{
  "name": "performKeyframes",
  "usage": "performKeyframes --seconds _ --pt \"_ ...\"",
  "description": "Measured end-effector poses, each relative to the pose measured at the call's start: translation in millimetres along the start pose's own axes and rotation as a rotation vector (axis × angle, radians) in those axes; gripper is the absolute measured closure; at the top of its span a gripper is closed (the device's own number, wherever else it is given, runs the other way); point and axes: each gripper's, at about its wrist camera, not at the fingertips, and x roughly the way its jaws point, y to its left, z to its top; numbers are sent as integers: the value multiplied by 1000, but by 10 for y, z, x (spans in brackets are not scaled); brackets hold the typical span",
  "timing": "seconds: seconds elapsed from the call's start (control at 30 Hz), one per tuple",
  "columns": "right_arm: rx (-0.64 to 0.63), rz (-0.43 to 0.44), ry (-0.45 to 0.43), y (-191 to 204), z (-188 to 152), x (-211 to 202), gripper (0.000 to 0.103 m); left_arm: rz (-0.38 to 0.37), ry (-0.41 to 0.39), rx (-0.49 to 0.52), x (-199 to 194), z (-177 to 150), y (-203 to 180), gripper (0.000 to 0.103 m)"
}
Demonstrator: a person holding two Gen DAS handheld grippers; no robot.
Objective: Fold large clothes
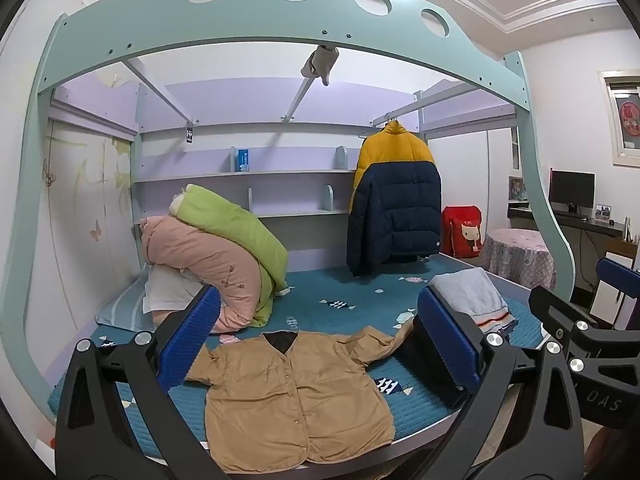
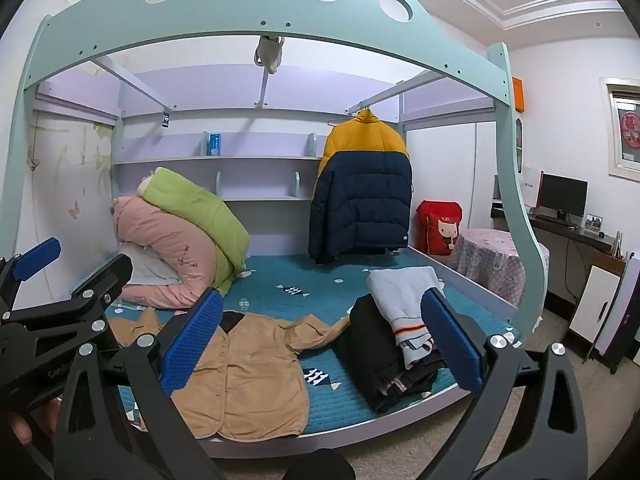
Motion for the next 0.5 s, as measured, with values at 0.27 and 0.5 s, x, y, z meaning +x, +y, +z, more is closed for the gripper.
performKeyframes --seconds 0.27,0.5 --pt "-3 -8 -8 17 47 -15 7 2 -4 -5 -35 91 -37 4" --pt "-4 -14 -12 9 28 -19 7 1 -7 -7 -35 74 -32 4"
